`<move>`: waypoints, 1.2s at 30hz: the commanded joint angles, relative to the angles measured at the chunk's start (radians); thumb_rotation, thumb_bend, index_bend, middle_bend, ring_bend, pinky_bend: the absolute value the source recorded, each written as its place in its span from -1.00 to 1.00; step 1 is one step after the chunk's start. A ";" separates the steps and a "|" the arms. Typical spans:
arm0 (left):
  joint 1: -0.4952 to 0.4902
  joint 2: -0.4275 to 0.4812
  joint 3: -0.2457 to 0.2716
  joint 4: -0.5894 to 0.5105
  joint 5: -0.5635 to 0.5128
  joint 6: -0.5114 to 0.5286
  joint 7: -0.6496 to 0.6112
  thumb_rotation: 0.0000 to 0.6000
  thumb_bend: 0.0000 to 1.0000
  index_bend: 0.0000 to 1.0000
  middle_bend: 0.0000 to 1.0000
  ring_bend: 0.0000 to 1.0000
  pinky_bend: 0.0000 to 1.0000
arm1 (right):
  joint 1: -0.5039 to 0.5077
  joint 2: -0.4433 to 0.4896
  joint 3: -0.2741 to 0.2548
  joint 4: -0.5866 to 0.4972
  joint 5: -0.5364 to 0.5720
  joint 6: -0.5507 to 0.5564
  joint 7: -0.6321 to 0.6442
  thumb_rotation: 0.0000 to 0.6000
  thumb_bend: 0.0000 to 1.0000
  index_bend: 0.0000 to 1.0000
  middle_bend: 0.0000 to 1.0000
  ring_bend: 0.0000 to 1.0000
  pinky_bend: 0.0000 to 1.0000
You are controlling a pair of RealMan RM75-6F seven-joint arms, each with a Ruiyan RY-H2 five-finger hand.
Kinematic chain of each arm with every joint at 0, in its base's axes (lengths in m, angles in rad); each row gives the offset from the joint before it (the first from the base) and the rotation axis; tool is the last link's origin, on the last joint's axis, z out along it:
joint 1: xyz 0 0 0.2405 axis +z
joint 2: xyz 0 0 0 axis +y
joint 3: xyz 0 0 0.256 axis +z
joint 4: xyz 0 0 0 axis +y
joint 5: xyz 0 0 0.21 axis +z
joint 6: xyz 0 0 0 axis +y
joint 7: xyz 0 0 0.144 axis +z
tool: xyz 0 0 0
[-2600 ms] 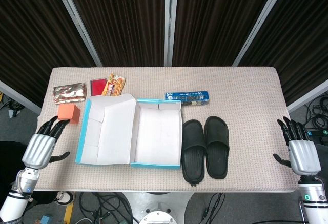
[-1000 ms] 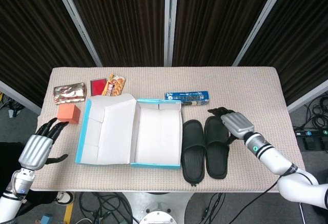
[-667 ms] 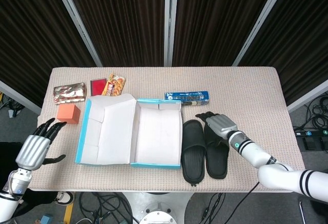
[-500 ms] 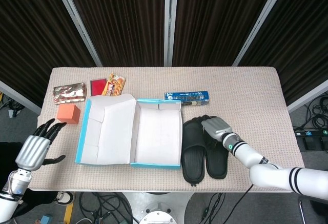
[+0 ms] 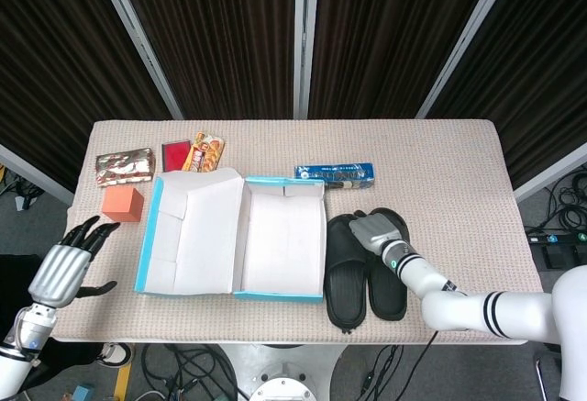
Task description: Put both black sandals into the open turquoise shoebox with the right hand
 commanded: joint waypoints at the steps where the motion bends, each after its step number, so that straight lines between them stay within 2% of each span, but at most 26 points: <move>1: 0.001 -0.002 0.000 0.005 -0.003 -0.001 -0.004 1.00 -1.00 -0.81 -0.71 -0.92 -0.68 | 0.016 -0.015 -0.014 0.004 0.024 0.013 -0.013 1.00 -1.00 -0.99 -0.81 -0.95 -0.63; 12: 0.007 0.000 0.001 0.028 -0.007 0.005 -0.032 1.00 -1.00 -0.81 -0.71 -0.92 -0.68 | 0.055 -0.049 -0.030 0.025 0.079 0.023 -0.024 1.00 -1.00 -0.93 -0.79 -0.94 -0.61; 28: 0.007 0.004 0.003 0.034 -0.011 -0.001 -0.058 1.00 -1.00 -0.81 -0.71 -0.92 -0.68 | 0.085 -0.076 -0.040 0.032 0.108 0.055 -0.046 1.00 -1.00 -0.72 -0.65 -0.85 -0.57; 36: 0.003 0.006 0.007 0.034 -0.012 -0.017 -0.065 1.00 -1.00 -0.81 -0.71 -0.92 -0.68 | 0.090 -0.085 -0.049 0.033 0.119 0.079 -0.066 1.00 -0.97 -0.53 -0.55 -0.77 -0.56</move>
